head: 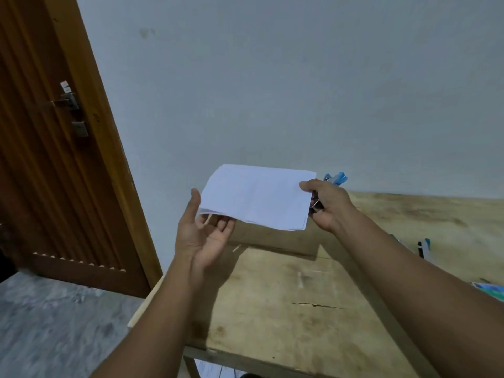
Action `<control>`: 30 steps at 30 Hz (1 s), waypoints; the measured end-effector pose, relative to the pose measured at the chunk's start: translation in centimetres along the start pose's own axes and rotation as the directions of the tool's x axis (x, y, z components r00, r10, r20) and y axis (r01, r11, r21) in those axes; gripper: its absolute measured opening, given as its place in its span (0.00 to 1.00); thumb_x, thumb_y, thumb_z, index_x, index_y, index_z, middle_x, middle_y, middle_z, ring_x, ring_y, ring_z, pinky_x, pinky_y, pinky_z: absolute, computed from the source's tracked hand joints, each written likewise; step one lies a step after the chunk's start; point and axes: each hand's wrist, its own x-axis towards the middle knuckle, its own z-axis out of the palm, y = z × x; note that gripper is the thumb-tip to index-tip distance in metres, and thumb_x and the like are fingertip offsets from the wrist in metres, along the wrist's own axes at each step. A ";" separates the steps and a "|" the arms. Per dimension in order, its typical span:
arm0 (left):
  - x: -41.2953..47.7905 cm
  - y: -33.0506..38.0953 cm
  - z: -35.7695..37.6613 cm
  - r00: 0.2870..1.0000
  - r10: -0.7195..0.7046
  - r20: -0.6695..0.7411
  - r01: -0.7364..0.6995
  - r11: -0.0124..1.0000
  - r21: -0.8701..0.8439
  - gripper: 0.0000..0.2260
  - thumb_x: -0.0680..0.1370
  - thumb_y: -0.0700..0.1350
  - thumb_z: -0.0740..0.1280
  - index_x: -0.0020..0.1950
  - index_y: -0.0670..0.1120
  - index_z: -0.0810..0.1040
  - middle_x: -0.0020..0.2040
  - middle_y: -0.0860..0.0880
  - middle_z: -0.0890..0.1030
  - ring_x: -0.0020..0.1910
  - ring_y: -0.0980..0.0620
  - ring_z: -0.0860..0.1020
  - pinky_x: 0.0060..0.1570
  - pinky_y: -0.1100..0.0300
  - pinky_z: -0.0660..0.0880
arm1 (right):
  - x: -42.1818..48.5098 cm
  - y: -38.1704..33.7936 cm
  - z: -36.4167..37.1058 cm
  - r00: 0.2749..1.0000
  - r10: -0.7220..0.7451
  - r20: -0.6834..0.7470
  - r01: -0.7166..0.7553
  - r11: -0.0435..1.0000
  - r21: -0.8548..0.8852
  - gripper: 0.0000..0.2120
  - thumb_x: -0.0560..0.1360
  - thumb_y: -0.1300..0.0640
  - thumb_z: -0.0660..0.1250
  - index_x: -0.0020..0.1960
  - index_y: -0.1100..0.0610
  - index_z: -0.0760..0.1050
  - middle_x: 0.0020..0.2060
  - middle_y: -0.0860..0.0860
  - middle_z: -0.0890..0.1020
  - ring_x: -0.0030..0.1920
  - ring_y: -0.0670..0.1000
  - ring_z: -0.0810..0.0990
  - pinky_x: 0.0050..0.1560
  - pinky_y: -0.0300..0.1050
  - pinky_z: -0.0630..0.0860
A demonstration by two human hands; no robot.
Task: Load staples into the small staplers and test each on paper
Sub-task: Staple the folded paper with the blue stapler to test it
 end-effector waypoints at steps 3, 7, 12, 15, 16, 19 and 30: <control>-0.1 -2.2 1.1 0.998 -0.040 -0.041 0.040 0.999 -0.006 0.26 0.68 0.46 0.75 0.64 0.41 0.75 0.55 0.42 0.81 0.58 0.45 0.80 0.57 0.51 0.78 | -0.3 -0.1 0.4 1.000 0.004 0.007 -0.004 0.999 0.050 0.09 0.72 0.70 0.69 0.39 0.58 0.74 0.31 0.52 0.74 0.22 0.46 0.68 0.29 0.38 0.71; 0.3 -4.3 2.0 0.993 -0.053 -0.110 0.076 0.972 0.222 0.10 0.74 0.36 0.72 0.54 0.40 0.80 0.50 0.44 0.84 0.48 0.49 0.83 0.39 0.57 0.82 | -0.9 0.1 0.6 0.999 -0.018 0.036 0.021 0.996 -0.085 0.07 0.71 0.65 0.73 0.45 0.58 0.76 0.32 0.51 0.75 0.24 0.47 0.71 0.25 0.37 0.67; 1.4 -4.3 2.6 0.963 0.142 -0.228 -0.083 0.965 0.248 0.09 0.73 0.34 0.73 0.52 0.39 0.79 0.50 0.43 0.84 0.44 0.48 0.84 0.34 0.60 0.81 | -2.5 1.7 0.0 0.990 0.041 0.134 0.003 0.949 -0.316 0.14 0.68 0.57 0.78 0.47 0.57 0.75 0.30 0.50 0.72 0.27 0.46 0.67 0.23 0.37 0.62; 1.6 -4.3 2.7 0.956 0.159 -0.245 -0.102 0.967 0.233 0.07 0.73 0.35 0.73 0.49 0.40 0.79 0.49 0.44 0.84 0.44 0.49 0.83 0.37 0.59 0.81 | -3.3 2.9 0.1 0.992 0.026 0.125 0.031 0.899 -0.436 0.12 0.69 0.64 0.76 0.50 0.60 0.77 0.33 0.51 0.74 0.28 0.45 0.67 0.23 0.37 0.63; 1.6 -4.4 2.6 0.960 0.147 -0.238 -0.091 0.968 0.232 0.07 0.73 0.36 0.73 0.49 0.40 0.79 0.48 0.45 0.84 0.43 0.50 0.83 0.36 0.59 0.81 | -3.2 3.0 0.2 0.993 0.010 0.114 0.042 0.898 -0.438 0.12 0.70 0.64 0.75 0.51 0.61 0.78 0.35 0.52 0.74 0.28 0.46 0.67 0.23 0.38 0.64; 1.3 -4.8 2.4 0.980 0.083 -0.182 -0.031 0.963 0.269 0.10 0.73 0.39 0.74 0.53 0.41 0.80 0.47 0.47 0.84 0.43 0.52 0.82 0.35 0.62 0.80 | -3.1 2.6 0.3 0.993 -0.029 0.117 0.081 0.881 -0.466 0.12 0.70 0.63 0.74 0.52 0.63 0.78 0.37 0.54 0.74 0.29 0.46 0.68 0.24 0.39 0.65; 1.6 -4.8 1.4 0.970 0.203 -0.131 -0.106 0.845 0.525 0.11 0.70 0.36 0.76 0.46 0.30 0.80 0.45 0.41 0.85 0.34 0.51 0.84 0.35 0.64 0.80 | -2.9 2.3 0.1 0.990 -0.084 0.111 0.130 0.845 -0.519 0.08 0.71 0.65 0.74 0.45 0.58 0.76 0.31 0.51 0.73 0.28 0.47 0.67 0.27 0.40 0.65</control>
